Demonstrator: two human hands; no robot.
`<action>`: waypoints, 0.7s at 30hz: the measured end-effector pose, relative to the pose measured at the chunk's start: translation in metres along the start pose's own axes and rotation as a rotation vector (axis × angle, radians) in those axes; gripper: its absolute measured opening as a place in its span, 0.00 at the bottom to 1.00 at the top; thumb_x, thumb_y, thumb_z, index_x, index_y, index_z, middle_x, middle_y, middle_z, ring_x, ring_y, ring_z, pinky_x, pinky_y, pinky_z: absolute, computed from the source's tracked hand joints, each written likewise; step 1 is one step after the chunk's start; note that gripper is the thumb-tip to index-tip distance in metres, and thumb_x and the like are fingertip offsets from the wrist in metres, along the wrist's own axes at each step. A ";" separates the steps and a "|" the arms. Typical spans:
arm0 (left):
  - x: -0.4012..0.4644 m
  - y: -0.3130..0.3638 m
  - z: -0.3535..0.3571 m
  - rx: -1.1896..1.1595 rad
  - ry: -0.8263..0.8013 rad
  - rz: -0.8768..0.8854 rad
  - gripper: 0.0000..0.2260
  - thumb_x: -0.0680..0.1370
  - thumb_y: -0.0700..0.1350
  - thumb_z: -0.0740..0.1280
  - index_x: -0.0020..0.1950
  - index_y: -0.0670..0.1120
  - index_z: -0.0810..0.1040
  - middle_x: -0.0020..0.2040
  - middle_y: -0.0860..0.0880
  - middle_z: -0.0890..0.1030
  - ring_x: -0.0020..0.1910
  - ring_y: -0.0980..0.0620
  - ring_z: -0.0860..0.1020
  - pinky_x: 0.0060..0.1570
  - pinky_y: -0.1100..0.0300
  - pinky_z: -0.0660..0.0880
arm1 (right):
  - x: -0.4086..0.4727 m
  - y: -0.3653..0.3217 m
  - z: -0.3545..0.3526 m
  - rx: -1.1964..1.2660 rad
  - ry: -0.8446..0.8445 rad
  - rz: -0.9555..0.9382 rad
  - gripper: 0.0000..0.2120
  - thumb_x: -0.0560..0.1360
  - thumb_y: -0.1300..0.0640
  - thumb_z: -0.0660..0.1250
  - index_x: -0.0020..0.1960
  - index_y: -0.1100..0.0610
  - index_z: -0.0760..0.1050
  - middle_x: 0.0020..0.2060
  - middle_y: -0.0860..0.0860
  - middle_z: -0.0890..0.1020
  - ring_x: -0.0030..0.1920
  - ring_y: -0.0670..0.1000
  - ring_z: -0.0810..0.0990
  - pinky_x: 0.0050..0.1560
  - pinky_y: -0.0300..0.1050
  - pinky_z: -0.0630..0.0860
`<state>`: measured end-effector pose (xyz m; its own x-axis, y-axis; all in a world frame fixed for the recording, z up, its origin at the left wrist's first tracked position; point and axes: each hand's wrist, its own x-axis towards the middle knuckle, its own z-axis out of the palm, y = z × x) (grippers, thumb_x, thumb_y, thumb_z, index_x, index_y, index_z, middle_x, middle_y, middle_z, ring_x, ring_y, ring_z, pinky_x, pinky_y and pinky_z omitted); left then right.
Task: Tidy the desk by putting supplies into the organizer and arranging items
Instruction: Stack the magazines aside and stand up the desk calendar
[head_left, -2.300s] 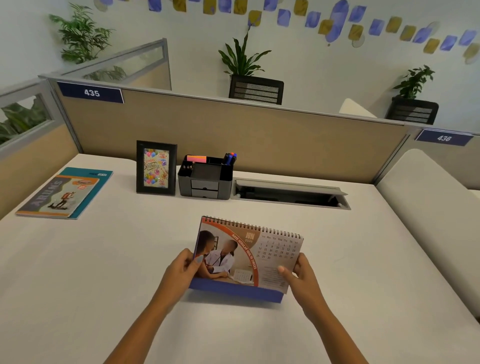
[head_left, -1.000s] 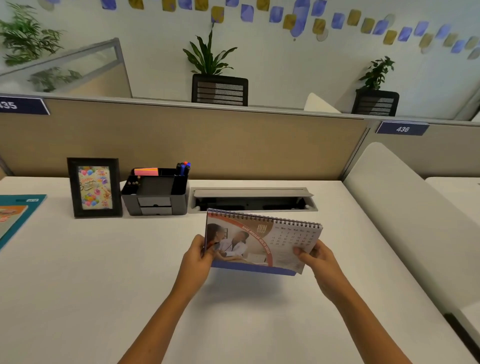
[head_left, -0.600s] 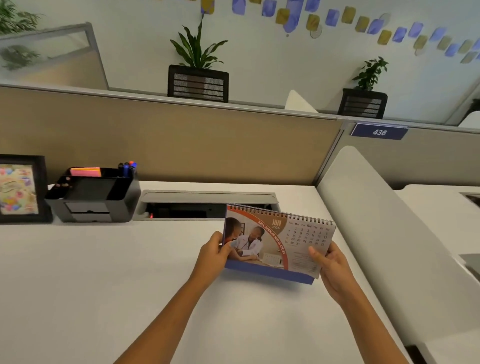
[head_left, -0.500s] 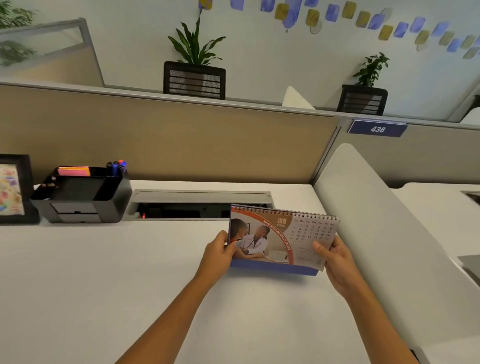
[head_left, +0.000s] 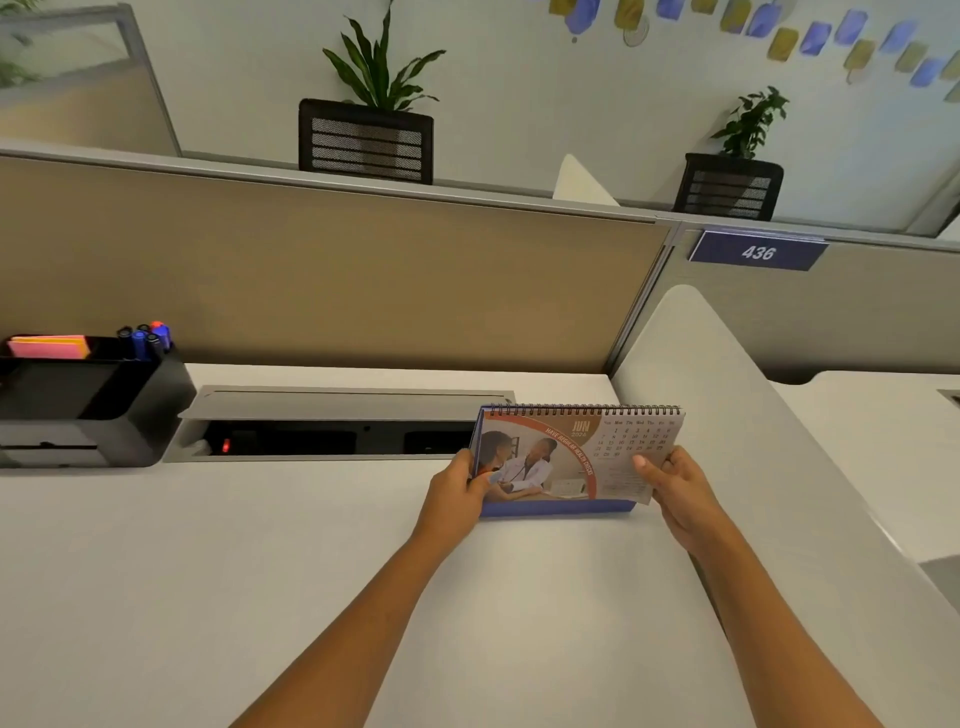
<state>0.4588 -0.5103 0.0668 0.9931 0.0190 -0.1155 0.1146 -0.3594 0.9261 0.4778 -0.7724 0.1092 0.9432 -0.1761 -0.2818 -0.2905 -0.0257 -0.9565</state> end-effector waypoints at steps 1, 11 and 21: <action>0.004 0.001 0.001 0.006 -0.001 0.002 0.15 0.80 0.46 0.60 0.66 0.46 0.68 0.65 0.47 0.75 0.61 0.47 0.75 0.52 0.59 0.76 | 0.003 0.000 0.000 0.001 0.005 0.001 0.13 0.77 0.62 0.63 0.60 0.55 0.68 0.58 0.52 0.77 0.61 0.58 0.73 0.63 0.62 0.71; 0.016 0.004 -0.001 0.037 -0.041 -0.021 0.12 0.80 0.46 0.60 0.62 0.45 0.68 0.65 0.47 0.74 0.61 0.47 0.75 0.51 0.61 0.76 | 0.006 0.001 0.002 0.048 0.036 0.036 0.14 0.77 0.63 0.62 0.61 0.56 0.66 0.59 0.53 0.76 0.62 0.58 0.72 0.60 0.57 0.72; 0.004 -0.008 -0.018 0.033 -0.081 -0.069 0.16 0.77 0.49 0.65 0.60 0.45 0.64 0.63 0.44 0.75 0.54 0.49 0.76 0.50 0.61 0.72 | -0.017 0.012 0.004 -0.018 0.112 -0.004 0.31 0.76 0.59 0.66 0.72 0.46 0.54 0.72 0.52 0.63 0.69 0.58 0.64 0.67 0.62 0.61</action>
<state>0.4628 -0.4911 0.0656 0.9775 -0.0304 -0.2088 0.1807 -0.3904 0.9027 0.4588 -0.7662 0.1020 0.9207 -0.2851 -0.2667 -0.2906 -0.0443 -0.9558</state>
